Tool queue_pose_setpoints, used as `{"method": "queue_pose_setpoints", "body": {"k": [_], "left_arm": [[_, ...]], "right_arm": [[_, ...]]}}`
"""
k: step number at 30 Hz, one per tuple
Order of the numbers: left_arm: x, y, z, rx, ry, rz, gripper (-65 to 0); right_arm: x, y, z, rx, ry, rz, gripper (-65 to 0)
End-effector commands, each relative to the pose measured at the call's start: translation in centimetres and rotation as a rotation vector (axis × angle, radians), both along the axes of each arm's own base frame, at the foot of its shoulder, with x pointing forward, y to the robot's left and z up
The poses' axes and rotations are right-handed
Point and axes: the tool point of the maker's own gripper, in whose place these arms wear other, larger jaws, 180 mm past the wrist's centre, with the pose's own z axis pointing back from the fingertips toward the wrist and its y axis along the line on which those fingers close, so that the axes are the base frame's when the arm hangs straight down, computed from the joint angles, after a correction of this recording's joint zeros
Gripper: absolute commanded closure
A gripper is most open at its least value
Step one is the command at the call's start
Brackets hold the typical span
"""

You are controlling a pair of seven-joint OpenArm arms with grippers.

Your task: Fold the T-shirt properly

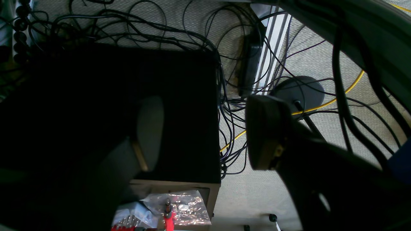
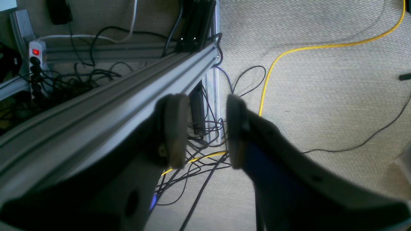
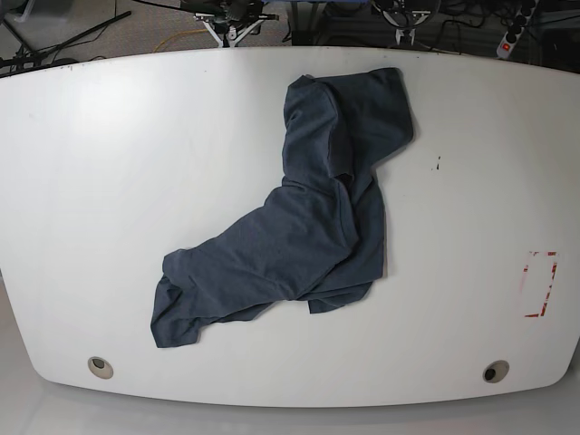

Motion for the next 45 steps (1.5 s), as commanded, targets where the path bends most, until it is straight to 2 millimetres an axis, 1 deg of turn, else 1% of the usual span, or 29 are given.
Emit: {"method": "queue_pose_setpoints", "body": {"k": [1, 2, 16, 19, 20, 21, 23, 24, 26, 28, 29, 35, 41, 42, 45], "left_arm": [[-0.2, -0.1, 0.0, 0.000, 0.017, -0.001, -36.7], [-0.3, 0.2, 0.0, 0.005, 0.006, -0.007, -36.8], [-0.2, 0.2, 0.0, 0.005, 0.004, -0.007, -36.8], [0.5, 0.4, 0.0, 0.010, -0.017, -0.010, -36.8], [0.4, 0.5, 0.0, 0.012, -0.021, -0.012, -36.8], [0.0, 0.6, 0.1, 0.015, -0.022, -0.014, -36.8], [0.2, 0.9, 0.2, 0.024, -0.047, -0.022, -36.8], [0.4, 1.2, 0.4, 0.031, -0.068, -0.028, -36.8], [0.9, 1.6, 0.7, 0.043, -0.110, -0.040, -36.8], [1.3, 1.9, 1.1, 0.053, -0.141, -0.046, -36.8], [1.6, 2.0, 1.2, 0.056, -0.156, -0.049, -36.8], [1.1, 2.5, 2.2, 0.072, -0.201, -0.060, -36.8], [0.8, 3.0, 3.7, 0.089, -0.253, -0.074, -36.8], [0.5, 3.1, 4.1, 0.093, -0.261, -0.079, -36.8], [0.0, 3.4, 5.0, 0.102, -0.283, -0.088, -36.8]], "right_arm": [[-0.2, -0.6, -0.1, -0.012, 0.006, -0.004, -19.6], [-0.2, -1.2, -0.1, -0.025, 0.009, 0.004, -19.3], [-0.1, -1.2, -0.1, -0.025, 0.006, 0.004, -19.3], [0.0, -1.2, -0.1, -0.025, 0.005, 0.004, -19.3], [0.0, -1.2, -0.1, -0.026, 0.002, 0.004, -19.3], [0.0, -1.3, -0.1, -0.026, 0.002, 0.004, -19.3], [-0.7, -1.4, -0.1, -0.028, 0.009, 0.005, -19.2], [-1.1, -1.4, -0.1, -0.030, 0.010, 0.006, -19.2], [-0.9, -1.8, 0.1, -0.040, -0.021, 0.003, -19.2], [-1.3, -2.0, 0.3, -0.048, -0.037, 0.002, -19.2], [-1.2, -2.1, 0.4, -0.051, -0.049, 0.002, -19.2], [-1.8, -2.8, 1.3, -0.072, -0.096, 0.005, -19.2], [-3.5, -3.6, 2.3, -0.095, -0.115, 0.013, -19.2], [-4.1, -3.7, 2.6, -0.094, -0.111, 0.014, -19.2], [-4.7, -4.1, 3.6, -0.104, -0.114, 0.021, -19.2]]}}
